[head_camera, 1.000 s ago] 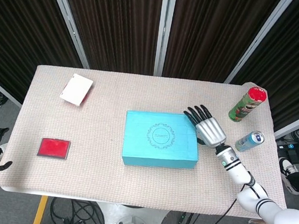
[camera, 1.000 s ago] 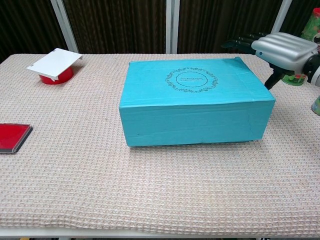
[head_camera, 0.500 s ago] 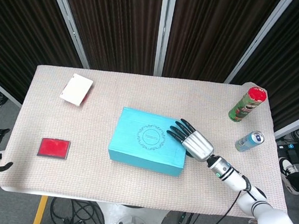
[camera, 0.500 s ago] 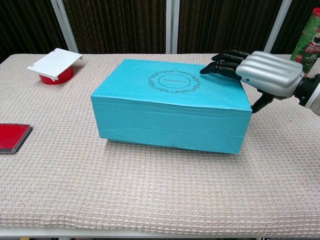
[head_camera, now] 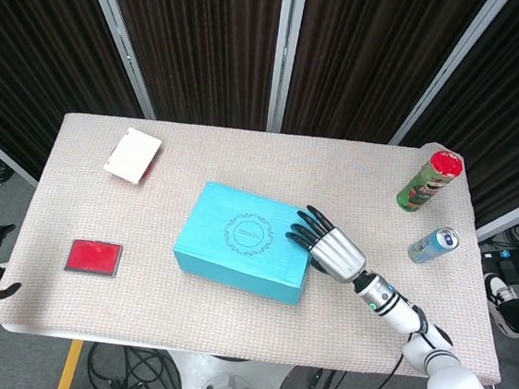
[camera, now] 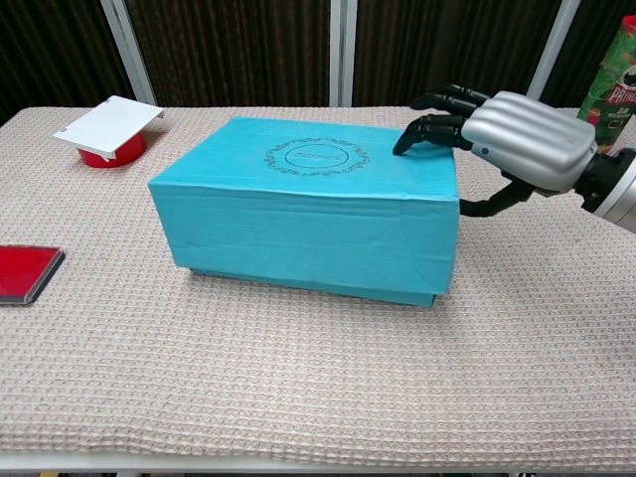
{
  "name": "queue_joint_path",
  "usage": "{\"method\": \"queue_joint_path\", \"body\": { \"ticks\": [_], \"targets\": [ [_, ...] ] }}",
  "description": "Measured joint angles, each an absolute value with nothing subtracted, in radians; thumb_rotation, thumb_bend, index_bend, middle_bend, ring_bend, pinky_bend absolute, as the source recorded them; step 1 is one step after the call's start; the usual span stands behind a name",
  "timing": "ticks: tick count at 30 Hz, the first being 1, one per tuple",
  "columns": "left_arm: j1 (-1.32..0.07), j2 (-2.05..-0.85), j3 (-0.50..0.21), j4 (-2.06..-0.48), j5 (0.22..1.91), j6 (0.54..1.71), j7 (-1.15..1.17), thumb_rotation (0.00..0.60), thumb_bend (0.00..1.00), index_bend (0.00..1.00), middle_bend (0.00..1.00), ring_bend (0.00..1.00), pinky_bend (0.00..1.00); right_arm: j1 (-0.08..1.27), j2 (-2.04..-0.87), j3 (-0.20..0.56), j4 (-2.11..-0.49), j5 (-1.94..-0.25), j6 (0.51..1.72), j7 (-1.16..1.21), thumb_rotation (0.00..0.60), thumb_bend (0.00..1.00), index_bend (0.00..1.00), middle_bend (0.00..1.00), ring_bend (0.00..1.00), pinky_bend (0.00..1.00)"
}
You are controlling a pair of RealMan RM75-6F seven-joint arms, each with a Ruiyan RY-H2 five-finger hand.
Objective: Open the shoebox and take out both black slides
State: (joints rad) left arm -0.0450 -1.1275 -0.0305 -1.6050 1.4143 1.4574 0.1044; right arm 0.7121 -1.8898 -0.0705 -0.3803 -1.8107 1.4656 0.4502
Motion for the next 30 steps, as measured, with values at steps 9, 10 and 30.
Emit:
{"method": "queue_joint_path", "body": {
  "ticks": [9,10,30],
  "targets": [
    [-0.049,-1.127,-0.031,-1.606,1.418,1.454,0.102,0.6,0.06,0.15,0.17,0.09,0.14,0.707,-1.834,-0.008,-0.593,-1.696,1.378,0.683,0.6,0.63,0.45,0.38,0.09,0.0],
    [-0.049,-1.127,-0.031,-1.606,1.418,1.454,0.102,0.6,0.06,0.15,0.17,0.09,0.14,0.707,-1.823,0.001,-0.628,-1.681,1.363,0.704,0.6,0.63,0.45,0.39,0.09,0.0],
    [-0.041,-1.117,-0.025,-1.606,1.428,1.462,0.08,0.6,0.06,0.15,0.17,0.09,0.14,0.747,-1.543,0.368,-1.311,-1.057,0.751,1.188,0.6,0.35,0.03,0.09,0.0,0.0]
  ]
}}
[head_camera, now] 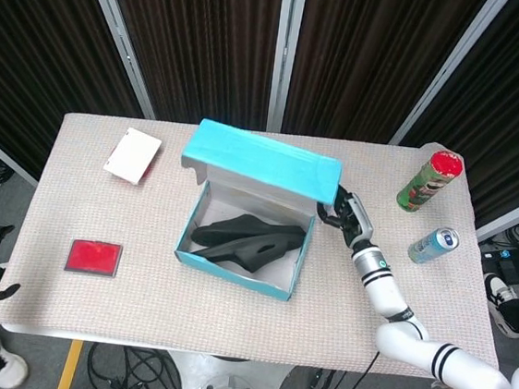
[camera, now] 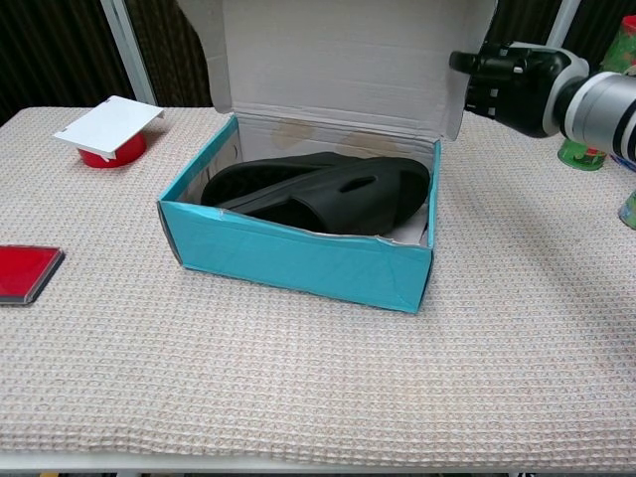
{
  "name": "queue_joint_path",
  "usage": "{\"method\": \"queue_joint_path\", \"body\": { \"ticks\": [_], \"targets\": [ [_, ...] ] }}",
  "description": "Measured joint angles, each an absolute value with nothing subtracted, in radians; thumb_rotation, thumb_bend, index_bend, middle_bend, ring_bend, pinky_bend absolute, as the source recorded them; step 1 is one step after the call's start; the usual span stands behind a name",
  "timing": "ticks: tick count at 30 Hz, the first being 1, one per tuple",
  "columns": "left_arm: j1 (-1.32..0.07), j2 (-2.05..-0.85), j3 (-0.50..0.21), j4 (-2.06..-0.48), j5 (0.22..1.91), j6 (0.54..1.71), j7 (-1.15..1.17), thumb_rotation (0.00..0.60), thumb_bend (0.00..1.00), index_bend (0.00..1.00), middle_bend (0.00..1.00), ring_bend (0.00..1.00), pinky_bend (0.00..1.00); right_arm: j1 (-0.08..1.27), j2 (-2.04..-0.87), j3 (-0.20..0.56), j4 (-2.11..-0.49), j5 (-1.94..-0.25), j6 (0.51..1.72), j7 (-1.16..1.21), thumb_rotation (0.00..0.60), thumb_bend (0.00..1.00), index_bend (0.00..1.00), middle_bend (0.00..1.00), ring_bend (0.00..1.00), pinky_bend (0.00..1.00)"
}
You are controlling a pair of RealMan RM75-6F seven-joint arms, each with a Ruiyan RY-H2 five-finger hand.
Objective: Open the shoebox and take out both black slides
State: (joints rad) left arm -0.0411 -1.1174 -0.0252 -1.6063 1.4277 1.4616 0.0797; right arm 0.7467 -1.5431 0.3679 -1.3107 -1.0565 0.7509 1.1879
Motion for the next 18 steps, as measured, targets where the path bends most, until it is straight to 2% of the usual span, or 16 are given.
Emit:
{"method": "queue_joint_path", "body": {
  "ticks": [2,5,8,13,18],
  "targets": [
    [-0.041,-1.118,-0.025,-1.603,1.43,1.462,0.076,0.6,0.06,0.15,0.17,0.09,0.14,0.757,-1.546,0.387,-1.309,-1.01,0.738,1.161,0.6,0.28,0.0,0.01,0.0,0.0],
    [-0.04,-1.117,-0.024,-1.601,1.43,1.462,0.072,0.6,0.06,0.15,0.17,0.09,0.14,0.769,-1.564,0.416,-1.301,-0.928,0.746,1.089,0.6,0.19,0.0,0.0,0.0,0.0],
    [-0.039,-1.116,-0.024,-1.599,1.433,1.465,0.069,0.6,0.06,0.15,0.17,0.09,0.14,0.779,-1.594,0.447,-1.291,-0.842,0.812,0.982,0.6,0.17,0.0,0.0,0.0,0.0],
    [-0.038,-1.113,-0.023,-1.595,1.434,1.465,0.065,0.6,0.06,0.15,0.17,0.09,0.14,0.786,-1.643,0.484,-1.251,-0.785,1.031,0.802,0.6,0.17,0.0,0.0,0.0,0.0],
    [-0.039,-1.114,-0.026,-1.596,1.439,1.469,0.063,0.6,0.06,0.15,0.17,0.09,0.14,0.775,-1.659,0.447,-1.197,-0.928,1.232,0.696,0.6,0.17,0.0,0.0,0.0,0.0]
  ]
}}
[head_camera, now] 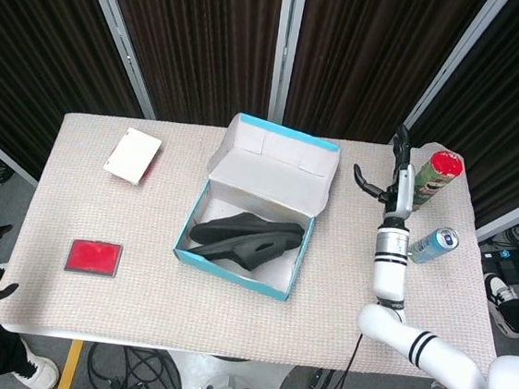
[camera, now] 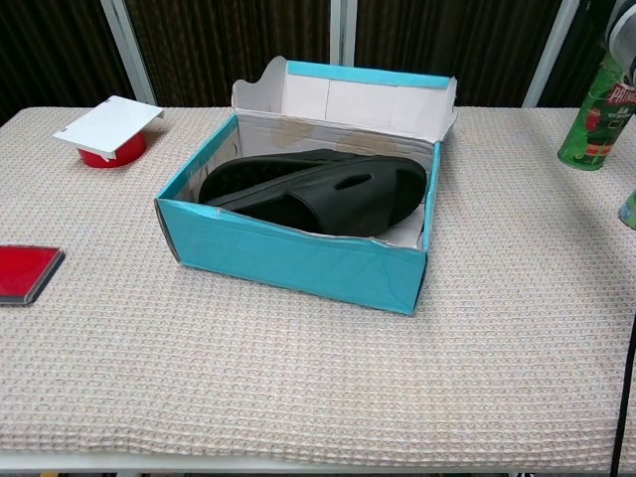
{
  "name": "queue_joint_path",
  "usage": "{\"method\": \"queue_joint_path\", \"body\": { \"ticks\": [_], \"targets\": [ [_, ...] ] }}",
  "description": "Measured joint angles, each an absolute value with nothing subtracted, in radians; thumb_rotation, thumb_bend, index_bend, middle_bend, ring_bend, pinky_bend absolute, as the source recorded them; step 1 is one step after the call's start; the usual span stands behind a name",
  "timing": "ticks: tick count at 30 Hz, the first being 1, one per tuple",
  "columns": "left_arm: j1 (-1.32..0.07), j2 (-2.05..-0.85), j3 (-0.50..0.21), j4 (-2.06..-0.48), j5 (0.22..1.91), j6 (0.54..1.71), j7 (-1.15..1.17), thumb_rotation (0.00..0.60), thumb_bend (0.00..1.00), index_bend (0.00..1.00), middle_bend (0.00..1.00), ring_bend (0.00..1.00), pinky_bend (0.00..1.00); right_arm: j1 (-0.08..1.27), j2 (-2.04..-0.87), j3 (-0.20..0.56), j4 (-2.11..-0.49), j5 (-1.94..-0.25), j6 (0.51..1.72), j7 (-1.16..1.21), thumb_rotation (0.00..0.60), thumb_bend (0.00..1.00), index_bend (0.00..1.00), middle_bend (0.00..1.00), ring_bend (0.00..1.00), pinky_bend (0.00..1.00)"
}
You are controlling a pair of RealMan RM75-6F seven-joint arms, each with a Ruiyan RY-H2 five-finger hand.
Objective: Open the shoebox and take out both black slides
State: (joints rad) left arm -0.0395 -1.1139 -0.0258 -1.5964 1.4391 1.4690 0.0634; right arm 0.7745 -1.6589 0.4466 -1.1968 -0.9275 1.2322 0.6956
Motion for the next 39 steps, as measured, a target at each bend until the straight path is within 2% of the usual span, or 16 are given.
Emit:
{"method": "queue_joint_path", "body": {
  "ticks": [2,6,10,13,15,22,30,39],
  "targets": [
    [-0.04,-1.114,-0.026,-1.598,1.44,1.47,0.064,0.6,0.06,0.15,0.17,0.09,0.14,0.764,-1.645,0.407,-1.197,-1.015,1.257,0.664,0.6,0.16,0.0,0.03,0.0,0.0],
    [-0.04,-1.114,-0.024,-1.604,1.445,1.47,0.066,0.6,0.06,0.15,0.17,0.09,0.14,0.744,-1.568,0.278,-1.25,-1.234,1.271,0.568,0.6,0.14,0.03,0.13,0.0,0.0],
    [-0.036,-1.115,-0.02,-1.606,1.448,1.472,0.061,0.6,0.06,0.15,0.17,0.09,0.14,0.742,-1.482,0.163,-1.339,-1.41,1.239,0.485,0.6,0.12,0.16,0.22,0.0,0.0],
    [-0.031,-1.115,-0.017,-1.603,1.443,1.472,0.054,0.6,0.06,0.15,0.17,0.09,0.14,0.756,-1.445,0.109,-1.383,-1.499,1.201,0.404,0.6,0.11,0.26,0.33,0.0,0.0],
    [-0.028,-1.116,-0.015,-1.601,1.44,1.472,0.049,0.6,0.06,0.15,0.17,0.09,0.14,0.771,-1.434,0.089,-1.402,-1.534,1.168,0.342,0.6,0.1,0.31,0.35,0.01,0.0],
    [-0.024,-1.125,-0.01,-1.582,1.438,1.464,0.028,0.6,0.06,0.15,0.17,0.09,0.14,0.812,-1.452,0.075,-1.427,-1.542,1.063,0.09,0.6,0.06,0.33,0.3,0.0,0.0],
    [-0.028,-1.136,-0.01,-1.549,1.432,1.446,-0.003,0.6,0.06,0.15,0.17,0.09,0.14,0.827,-1.522,0.091,-1.448,-1.431,0.98,-0.199,0.6,0.05,0.33,0.28,0.0,0.0],
    [-0.03,-1.148,-0.011,-1.521,1.431,1.437,-0.027,0.6,0.06,0.15,0.17,0.09,0.14,0.823,-1.585,0.121,-1.429,-1.355,0.963,-0.299,0.6,0.05,0.3,0.27,0.0,0.0]
  ]
}}
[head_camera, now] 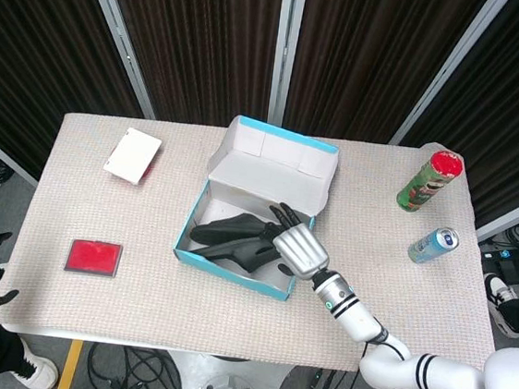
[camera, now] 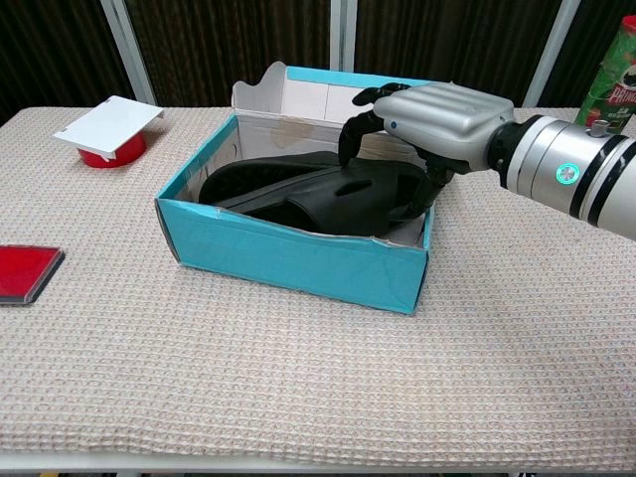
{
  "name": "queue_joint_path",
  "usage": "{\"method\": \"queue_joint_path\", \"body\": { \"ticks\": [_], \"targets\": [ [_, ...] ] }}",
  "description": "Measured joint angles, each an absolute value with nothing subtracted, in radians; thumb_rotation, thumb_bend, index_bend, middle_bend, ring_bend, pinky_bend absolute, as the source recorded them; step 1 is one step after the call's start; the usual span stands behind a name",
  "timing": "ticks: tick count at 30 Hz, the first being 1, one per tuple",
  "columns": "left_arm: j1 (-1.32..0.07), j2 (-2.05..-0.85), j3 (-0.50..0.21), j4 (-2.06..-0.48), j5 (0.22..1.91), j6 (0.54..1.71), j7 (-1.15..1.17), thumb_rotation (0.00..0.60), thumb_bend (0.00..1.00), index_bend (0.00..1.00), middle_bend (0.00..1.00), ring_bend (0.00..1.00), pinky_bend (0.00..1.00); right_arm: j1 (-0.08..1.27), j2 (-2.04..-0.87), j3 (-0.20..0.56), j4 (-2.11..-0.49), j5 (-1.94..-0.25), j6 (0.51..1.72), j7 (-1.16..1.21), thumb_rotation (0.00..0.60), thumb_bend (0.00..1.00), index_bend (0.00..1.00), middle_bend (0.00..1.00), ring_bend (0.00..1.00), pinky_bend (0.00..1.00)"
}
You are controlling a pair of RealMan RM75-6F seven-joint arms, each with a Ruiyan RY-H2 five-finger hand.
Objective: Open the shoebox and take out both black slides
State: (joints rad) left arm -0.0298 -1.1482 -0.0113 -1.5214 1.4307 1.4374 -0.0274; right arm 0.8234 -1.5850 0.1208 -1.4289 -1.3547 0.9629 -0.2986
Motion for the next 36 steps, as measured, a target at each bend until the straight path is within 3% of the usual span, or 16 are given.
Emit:
{"method": "queue_joint_path", "body": {
  "ticks": [5,10,19,36],
  "targets": [
    [-0.032,-1.15,-0.012,-1.516,1.43,1.432,-0.034,0.6,0.06,0.15,0.17,0.09,0.14,0.827,-1.591,0.123,-1.428,-1.337,0.942,-0.314,0.6,0.05,0.3,0.28,0.0,0.0],
    [-0.032,-1.152,-0.012,-1.516,1.43,1.429,-0.036,0.6,0.06,0.15,0.17,0.09,0.14,0.82,-1.592,0.119,-1.436,-1.348,0.952,-0.314,0.6,0.05,0.29,0.37,0.0,0.0],
    [-0.036,-1.153,-0.013,-1.515,1.427,1.419,-0.042,0.6,0.06,0.15,0.17,0.09,0.14,0.811,-1.599,0.137,-1.443,-1.33,0.969,-0.327,0.6,0.05,0.21,0.27,0.0,0.0],
    [-0.039,-1.159,-0.009,-1.5,1.424,1.402,-0.065,0.6,0.06,0.15,0.17,0.09,0.14,0.797,-1.581,0.114,-1.481,-1.353,0.968,-0.331,0.6,0.05,0.25,0.34,0.0,0.0]
  ]
}}
